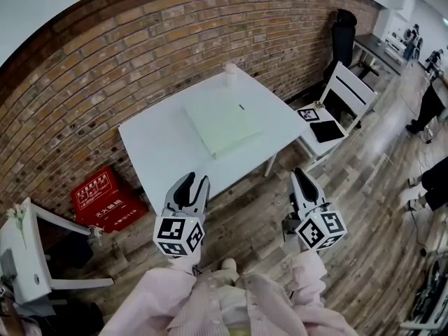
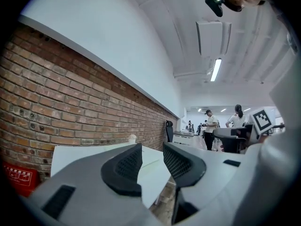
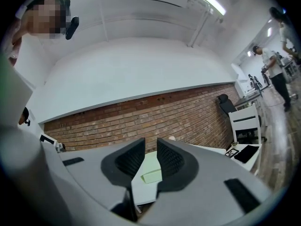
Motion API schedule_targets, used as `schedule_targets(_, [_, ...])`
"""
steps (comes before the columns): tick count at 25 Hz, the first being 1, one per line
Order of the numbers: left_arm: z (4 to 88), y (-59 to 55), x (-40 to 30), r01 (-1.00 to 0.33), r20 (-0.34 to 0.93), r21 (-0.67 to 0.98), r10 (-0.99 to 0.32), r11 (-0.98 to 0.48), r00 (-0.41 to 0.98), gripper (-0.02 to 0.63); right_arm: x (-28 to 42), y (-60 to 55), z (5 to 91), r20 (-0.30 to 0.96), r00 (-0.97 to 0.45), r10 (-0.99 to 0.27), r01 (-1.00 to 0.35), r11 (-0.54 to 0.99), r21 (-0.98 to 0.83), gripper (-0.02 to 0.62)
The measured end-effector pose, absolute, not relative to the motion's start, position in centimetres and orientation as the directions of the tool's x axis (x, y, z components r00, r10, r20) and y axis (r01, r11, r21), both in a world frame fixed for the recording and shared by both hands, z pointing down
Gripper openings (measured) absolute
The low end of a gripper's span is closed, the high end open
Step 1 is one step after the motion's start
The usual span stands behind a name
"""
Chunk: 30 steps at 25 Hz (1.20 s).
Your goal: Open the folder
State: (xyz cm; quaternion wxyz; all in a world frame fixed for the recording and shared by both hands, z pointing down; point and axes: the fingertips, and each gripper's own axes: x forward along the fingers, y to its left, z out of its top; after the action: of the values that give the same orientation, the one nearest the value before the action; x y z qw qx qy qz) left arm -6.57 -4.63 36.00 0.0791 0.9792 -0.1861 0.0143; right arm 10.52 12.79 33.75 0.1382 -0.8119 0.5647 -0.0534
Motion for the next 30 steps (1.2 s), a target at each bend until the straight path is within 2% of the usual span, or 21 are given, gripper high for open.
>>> schedule_targets(19, [38.5,-8.1,-0.2,-0.298,0.094,0.185,-0.285,-0.936,0.954,0.130,16.3,9.2,35.9,-0.034,0.409,-0.912,-0.876,-0.382,-0.294,0.063])
schedule_targets(30, [40.6,-10.3,5.9,-0.322,0.156,0.172,-0.297,-0.931,0.942,0.130,22.7,3.7,38.3,0.015,0.339,-0.941,-0.883,-0.323,-0.339,0.061])
